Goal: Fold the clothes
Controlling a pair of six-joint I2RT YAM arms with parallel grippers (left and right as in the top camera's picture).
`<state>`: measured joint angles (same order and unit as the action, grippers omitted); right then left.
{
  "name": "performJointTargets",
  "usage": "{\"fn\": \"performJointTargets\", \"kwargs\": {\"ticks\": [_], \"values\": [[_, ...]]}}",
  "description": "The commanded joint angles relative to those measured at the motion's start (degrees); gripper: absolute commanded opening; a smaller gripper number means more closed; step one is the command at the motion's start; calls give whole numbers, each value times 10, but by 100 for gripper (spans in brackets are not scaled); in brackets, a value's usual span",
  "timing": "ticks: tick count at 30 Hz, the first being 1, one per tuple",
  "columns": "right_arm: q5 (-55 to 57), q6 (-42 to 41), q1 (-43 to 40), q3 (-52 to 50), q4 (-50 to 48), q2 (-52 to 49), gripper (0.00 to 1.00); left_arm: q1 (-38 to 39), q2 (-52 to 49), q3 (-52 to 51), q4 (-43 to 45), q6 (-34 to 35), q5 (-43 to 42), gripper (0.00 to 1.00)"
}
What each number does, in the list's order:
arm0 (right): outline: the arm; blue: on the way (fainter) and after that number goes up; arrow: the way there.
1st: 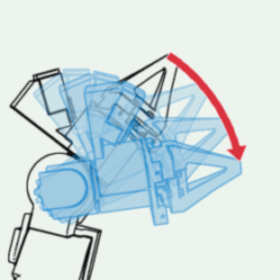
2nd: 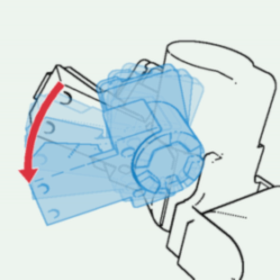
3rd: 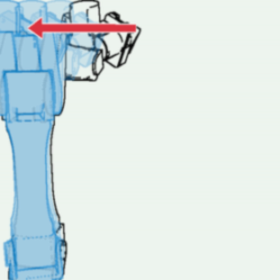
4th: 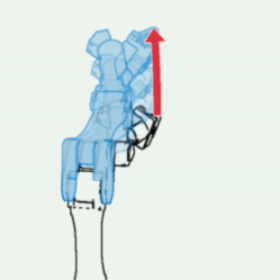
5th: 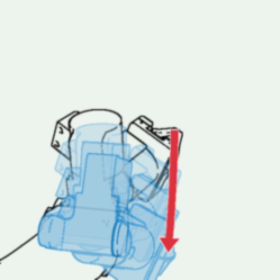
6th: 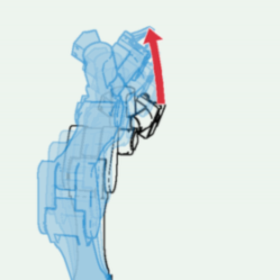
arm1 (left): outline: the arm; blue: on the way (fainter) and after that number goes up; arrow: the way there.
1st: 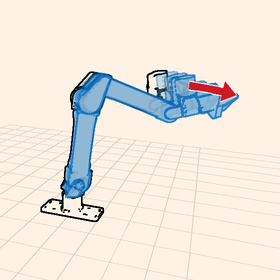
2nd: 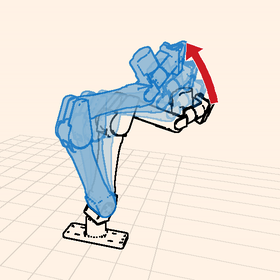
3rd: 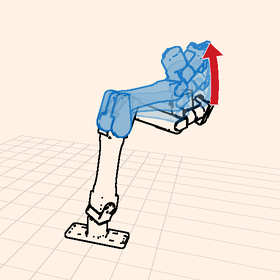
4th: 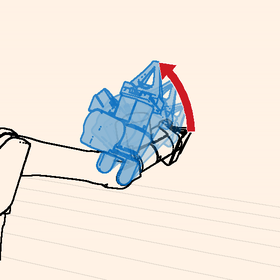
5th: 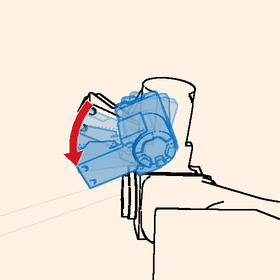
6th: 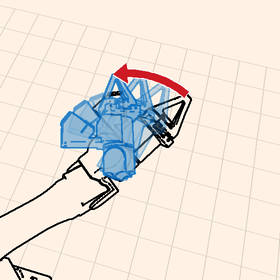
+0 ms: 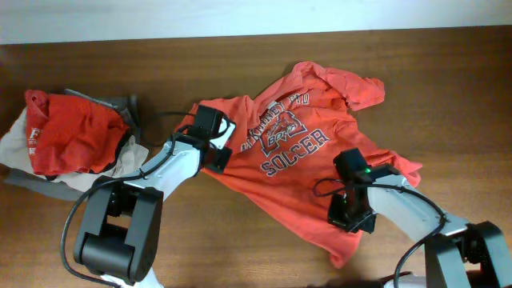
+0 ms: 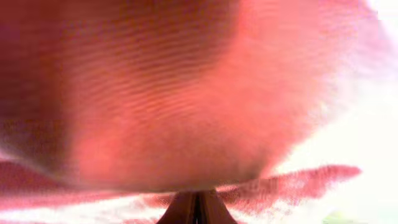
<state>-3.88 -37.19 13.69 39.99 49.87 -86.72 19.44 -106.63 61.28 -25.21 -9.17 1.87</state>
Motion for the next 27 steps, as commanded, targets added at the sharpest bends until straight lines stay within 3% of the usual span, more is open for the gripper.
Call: {"fn": "performJointTargets", "kwargs": {"ticks": [1, 10, 14, 18, 21, 27], "values": [[153, -54, -12, 0, 3, -9, 4, -1, -7, -1, -21, 28, -7, 1], [226, -49, -152, 94, 19, -9, 4, -1, -7, 0, -68, 69, -58, 1], [176, 13, -207, 171, 51, -9, 4, 0, 0, 0, -76, 70, -57, 0], [22, 130, -198, 213, 57, -9, 7, 0, 23, 9, -74, 70, -57, 1], [-82, 175, -175, 210, 59, -9, 8, -1, 42, 22, -74, 70, -57, 7], [-126, 198, -105, 180, 65, -9, 8, -1, 61, 30, -66, 70, -56, 25]]}}
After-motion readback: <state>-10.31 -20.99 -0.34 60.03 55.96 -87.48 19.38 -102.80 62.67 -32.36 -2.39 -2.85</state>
